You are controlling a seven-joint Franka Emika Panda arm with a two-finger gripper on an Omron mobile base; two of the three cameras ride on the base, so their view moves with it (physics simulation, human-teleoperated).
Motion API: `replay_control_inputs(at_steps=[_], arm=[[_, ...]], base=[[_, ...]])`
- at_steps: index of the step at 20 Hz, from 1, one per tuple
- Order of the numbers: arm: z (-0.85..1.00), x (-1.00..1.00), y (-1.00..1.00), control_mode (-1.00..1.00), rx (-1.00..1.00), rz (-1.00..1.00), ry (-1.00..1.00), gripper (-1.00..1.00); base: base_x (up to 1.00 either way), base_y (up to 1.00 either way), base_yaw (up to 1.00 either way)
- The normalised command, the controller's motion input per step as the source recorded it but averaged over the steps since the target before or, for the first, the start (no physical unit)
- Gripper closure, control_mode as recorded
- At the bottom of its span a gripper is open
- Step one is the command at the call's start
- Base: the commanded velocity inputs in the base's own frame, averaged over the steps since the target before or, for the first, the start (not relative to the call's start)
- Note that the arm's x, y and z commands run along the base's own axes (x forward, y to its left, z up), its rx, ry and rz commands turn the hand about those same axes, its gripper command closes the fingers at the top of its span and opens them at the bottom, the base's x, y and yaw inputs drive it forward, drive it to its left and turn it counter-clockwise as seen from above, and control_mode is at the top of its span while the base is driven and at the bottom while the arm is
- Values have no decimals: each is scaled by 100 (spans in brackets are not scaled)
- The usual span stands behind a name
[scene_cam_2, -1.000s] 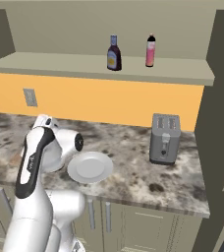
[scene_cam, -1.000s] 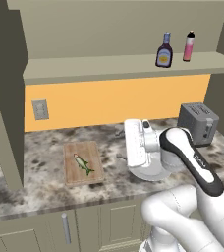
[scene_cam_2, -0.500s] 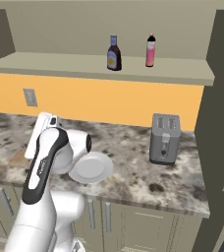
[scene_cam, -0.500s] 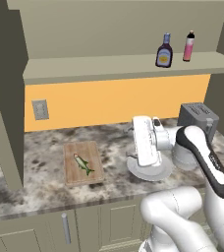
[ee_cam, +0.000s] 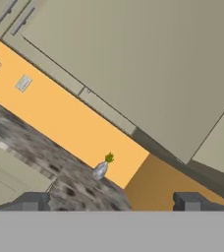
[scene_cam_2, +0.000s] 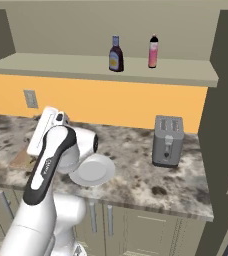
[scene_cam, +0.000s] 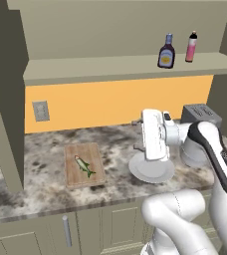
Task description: Pick the fish from the plate and place it on the cutting board. Then pick the condiment bottle from the cabinet and place it next to the cutting board.
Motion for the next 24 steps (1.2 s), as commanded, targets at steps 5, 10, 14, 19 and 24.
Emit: replay_control_inputs(at_steps=[5,10,14,19,24], arm=[[37,0,-5,-100,0,0,0,-100],[36,0,-4,-100,0,0,1,-100],[40,0,-9,-100,0,0,2,-100],[43,0,-9,-100,1,-4,2,-100],[42,0,-12,-100,1,-8,2,-100]], base=[[0,0,0],[0,0,0],[0,0,0],[0,0,0],[0,0,0]])
